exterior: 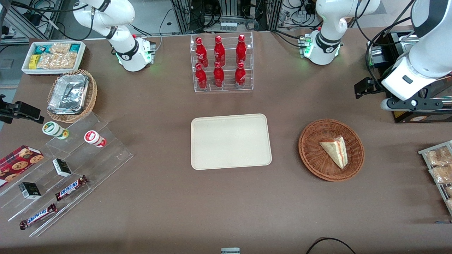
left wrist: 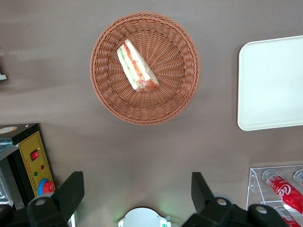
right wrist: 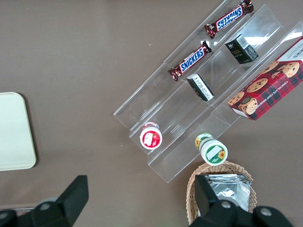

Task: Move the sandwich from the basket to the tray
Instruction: 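Move the left gripper over the wrapped sandwich in the wicker basket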

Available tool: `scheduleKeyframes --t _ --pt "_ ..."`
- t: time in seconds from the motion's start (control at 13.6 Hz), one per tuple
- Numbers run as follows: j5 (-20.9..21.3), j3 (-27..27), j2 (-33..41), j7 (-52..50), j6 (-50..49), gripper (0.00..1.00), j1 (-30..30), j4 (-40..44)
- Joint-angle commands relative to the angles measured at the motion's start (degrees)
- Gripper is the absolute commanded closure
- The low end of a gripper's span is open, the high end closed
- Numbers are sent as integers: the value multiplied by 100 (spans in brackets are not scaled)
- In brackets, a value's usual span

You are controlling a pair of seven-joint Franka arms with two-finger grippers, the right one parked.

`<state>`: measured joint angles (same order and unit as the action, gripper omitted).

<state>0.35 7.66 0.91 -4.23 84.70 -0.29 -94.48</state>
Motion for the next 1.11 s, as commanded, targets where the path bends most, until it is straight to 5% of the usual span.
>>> scheduleKeyframes --t 0.0,0.3,1.03 --pt "-25 51 -126 185 2 0 46 149" --pt "44 42 -416 221 554 0 37 -227" --pt "71 16 -442 160 3805 0 90 -2670"
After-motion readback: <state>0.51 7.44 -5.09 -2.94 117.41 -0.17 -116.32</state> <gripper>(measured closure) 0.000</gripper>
